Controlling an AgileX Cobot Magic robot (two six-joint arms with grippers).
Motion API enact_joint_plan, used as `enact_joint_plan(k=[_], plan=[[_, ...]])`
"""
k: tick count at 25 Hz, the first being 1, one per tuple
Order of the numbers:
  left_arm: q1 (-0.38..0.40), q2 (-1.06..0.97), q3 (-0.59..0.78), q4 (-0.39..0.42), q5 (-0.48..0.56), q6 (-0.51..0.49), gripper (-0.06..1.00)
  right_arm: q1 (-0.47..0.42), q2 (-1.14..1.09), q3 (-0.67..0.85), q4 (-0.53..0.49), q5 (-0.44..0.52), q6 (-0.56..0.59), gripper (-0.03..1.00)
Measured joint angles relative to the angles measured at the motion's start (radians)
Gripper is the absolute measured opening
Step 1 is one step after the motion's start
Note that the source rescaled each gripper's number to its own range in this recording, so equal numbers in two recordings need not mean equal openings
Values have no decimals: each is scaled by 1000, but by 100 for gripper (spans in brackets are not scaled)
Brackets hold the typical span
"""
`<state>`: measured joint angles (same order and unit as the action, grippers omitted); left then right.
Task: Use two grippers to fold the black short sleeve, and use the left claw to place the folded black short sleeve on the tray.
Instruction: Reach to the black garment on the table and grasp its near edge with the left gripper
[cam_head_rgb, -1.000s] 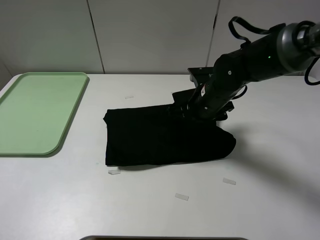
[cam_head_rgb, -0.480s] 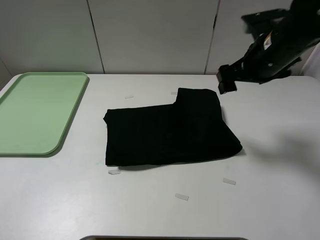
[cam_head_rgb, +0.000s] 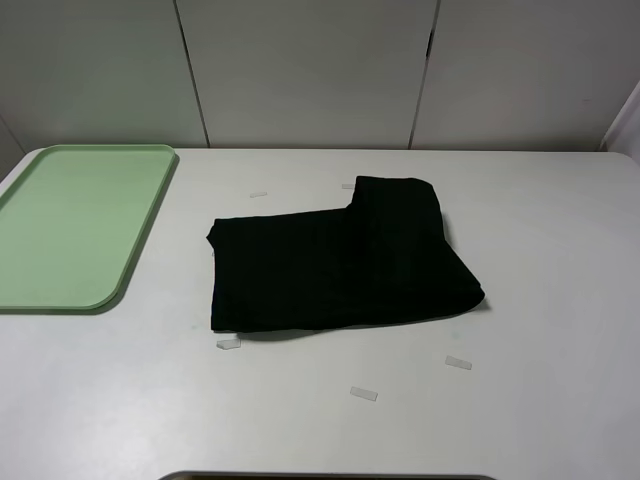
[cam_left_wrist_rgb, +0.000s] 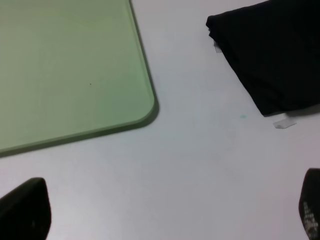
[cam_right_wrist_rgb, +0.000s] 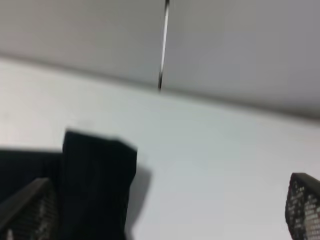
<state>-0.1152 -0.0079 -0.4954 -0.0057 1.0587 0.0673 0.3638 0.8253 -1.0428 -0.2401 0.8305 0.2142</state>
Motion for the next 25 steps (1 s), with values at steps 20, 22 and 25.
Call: enact_joint_plan(k=[20, 22, 25], plan=[[0, 0, 0, 0, 0, 0, 100, 0, -712, 248, 179, 111, -110, 100], [0, 0, 0, 0, 0, 0, 100, 0, -750, 313, 181, 112, -114, 100], [0, 0, 0, 0, 0, 0, 100, 0, -802, 396, 187, 116, -114, 100]])
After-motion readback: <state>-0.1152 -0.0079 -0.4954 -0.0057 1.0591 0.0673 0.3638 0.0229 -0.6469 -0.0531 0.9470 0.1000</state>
